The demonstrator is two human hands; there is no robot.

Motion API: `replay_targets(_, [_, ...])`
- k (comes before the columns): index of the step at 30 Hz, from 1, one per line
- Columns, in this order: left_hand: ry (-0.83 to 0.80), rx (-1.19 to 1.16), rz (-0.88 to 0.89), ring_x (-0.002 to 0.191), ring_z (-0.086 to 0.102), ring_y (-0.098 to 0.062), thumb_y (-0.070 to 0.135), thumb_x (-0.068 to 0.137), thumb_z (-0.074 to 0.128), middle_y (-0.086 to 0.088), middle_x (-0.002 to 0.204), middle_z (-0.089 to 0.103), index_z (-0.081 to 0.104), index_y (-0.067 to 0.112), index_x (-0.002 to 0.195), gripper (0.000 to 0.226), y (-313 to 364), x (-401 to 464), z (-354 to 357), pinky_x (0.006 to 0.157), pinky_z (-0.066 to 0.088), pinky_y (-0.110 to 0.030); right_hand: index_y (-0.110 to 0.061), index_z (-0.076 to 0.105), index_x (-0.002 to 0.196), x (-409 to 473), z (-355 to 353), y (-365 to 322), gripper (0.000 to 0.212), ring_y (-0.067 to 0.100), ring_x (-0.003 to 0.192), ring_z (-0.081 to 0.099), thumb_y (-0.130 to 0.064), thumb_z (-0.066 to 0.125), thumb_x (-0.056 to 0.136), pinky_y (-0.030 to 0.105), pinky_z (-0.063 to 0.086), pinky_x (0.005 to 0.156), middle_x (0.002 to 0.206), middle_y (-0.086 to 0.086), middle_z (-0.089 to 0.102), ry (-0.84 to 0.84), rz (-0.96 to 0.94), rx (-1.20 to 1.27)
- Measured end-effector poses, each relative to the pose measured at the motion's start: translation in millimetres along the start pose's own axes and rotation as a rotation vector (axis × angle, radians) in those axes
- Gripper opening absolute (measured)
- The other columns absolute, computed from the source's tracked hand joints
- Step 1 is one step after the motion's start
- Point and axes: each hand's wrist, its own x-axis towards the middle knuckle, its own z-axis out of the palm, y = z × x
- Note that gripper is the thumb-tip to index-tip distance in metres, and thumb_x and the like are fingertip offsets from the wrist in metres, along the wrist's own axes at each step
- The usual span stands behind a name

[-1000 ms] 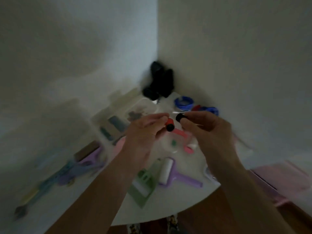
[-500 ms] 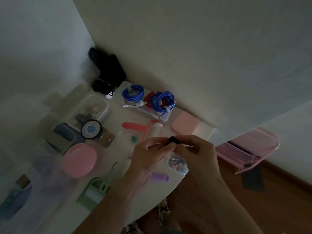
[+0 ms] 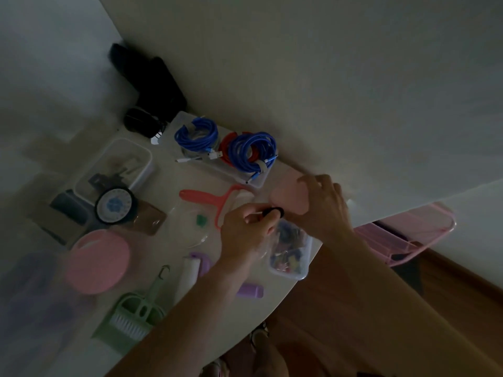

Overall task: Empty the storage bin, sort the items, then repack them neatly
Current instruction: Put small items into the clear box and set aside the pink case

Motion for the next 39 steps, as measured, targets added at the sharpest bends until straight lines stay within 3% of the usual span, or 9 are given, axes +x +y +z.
replay_targets(6, [-0.030,-0.098,-0.035,0.070,0.066,-0.020,0.003,0.082,0.076,-0.015,0.076,0.073,0.074,0.017,0.075,0.016,-6,11,12,0.071,0.058,-0.029,-0.025,0.052,0.130,1,2,8,0.079,0.030,0.118,0.044,-0.061,0.079,0.065,0.038,0.046,0.089,0.135,0.006,0.042,0.018,-0.032,0.047])
replay_targets(10, [-0.034,-0.110,-0.049,0.064,0.067,-0.011,0.000,0.084,0.073,-0.005,0.070,0.072,0.073,0.013,0.080,0.014,-6,18,14,0.066,0.058,-0.022,-0.023,0.049,0.133,7,-1,10,0.082,0.030,0.120,0.045,-0.061,0.079,0.066,0.040,0.047,0.091,0.136,0.006,0.041,0.005,-0.028,0.024])
replay_targets(13, [-0.017,-0.105,-0.068,0.064,0.068,-0.009,0.003,0.085,0.073,0.002,0.068,0.072,0.073,0.014,0.083,0.011,-6,25,15,0.071,0.059,-0.024,-0.022,0.049,0.132,14,-3,14,0.087,0.030,0.118,0.048,-0.064,0.079,0.062,0.041,0.047,0.094,0.132,0.006,0.045,-0.048,-0.035,0.055])
replay_targets(19, [0.013,-0.074,-0.100,0.063,0.065,-0.013,0.001,0.084,0.074,0.002,0.063,0.068,0.070,0.000,0.095,0.012,-13,33,21,0.067,0.058,-0.025,-0.025,0.053,0.132,17,-14,32,0.063,0.022,0.108,0.060,-0.054,0.071,0.079,0.027,0.044,0.082,0.130,0.001,0.060,-0.072,0.063,0.302])
replay_targets(22, [0.000,0.072,-0.004,0.064,0.064,-0.018,0.010,0.082,0.076,-0.002,0.063,0.069,0.071,0.003,0.087,0.009,-18,39,24,0.069,0.052,-0.034,-0.025,0.062,0.127,18,-17,35,0.048,0.017,0.112,0.059,-0.048,0.067,0.086,0.025,0.043,0.088,0.129,-0.002,0.060,0.014,0.063,0.414])
replay_targets(26, [-0.022,0.509,0.232,0.084,0.068,-0.013,0.032,0.083,0.072,0.002,0.090,0.073,0.071,0.014,0.102,0.026,-11,45,29,0.077,0.053,-0.030,-0.024,0.067,0.122,18,-17,36,0.037,0.017,0.110,0.059,-0.044,0.061,0.091,0.029,0.046,0.090,0.124,-0.002,0.061,0.077,0.026,0.445])
replay_targets(29, [-0.060,0.572,0.282,0.091,0.067,-0.009,0.029,0.088,0.069,0.005,0.099,0.072,0.069,0.017,0.109,0.024,-6,53,36,0.080,0.054,-0.026,-0.026,0.067,0.122,20,-15,39,0.038,0.015,0.108,0.060,-0.048,0.056,0.093,0.027,0.044,0.086,0.123,-0.004,0.063,0.080,0.025,0.448])
replay_targets(34, [-0.078,0.703,0.374,0.094,0.065,-0.007,0.027,0.091,0.066,0.002,0.107,0.071,0.067,0.014,0.114,0.026,2,63,47,0.065,0.039,-0.005,-0.027,0.067,0.118,21,-17,40,0.034,0.014,0.102,0.063,-0.049,0.053,0.095,0.024,0.041,0.076,0.113,-0.004,0.068,0.097,0.041,0.492])
replay_targets(39, [-0.123,0.799,0.417,0.105,0.064,-0.011,0.025,0.093,0.066,0.000,0.115,0.069,0.064,0.014,0.115,0.025,1,69,50,0.080,0.045,-0.017,-0.023,0.063,0.112,18,-14,37,0.046,0.014,0.092,0.067,-0.061,0.059,0.086,0.027,0.050,0.073,0.104,-0.004,0.070,0.189,0.167,0.532])
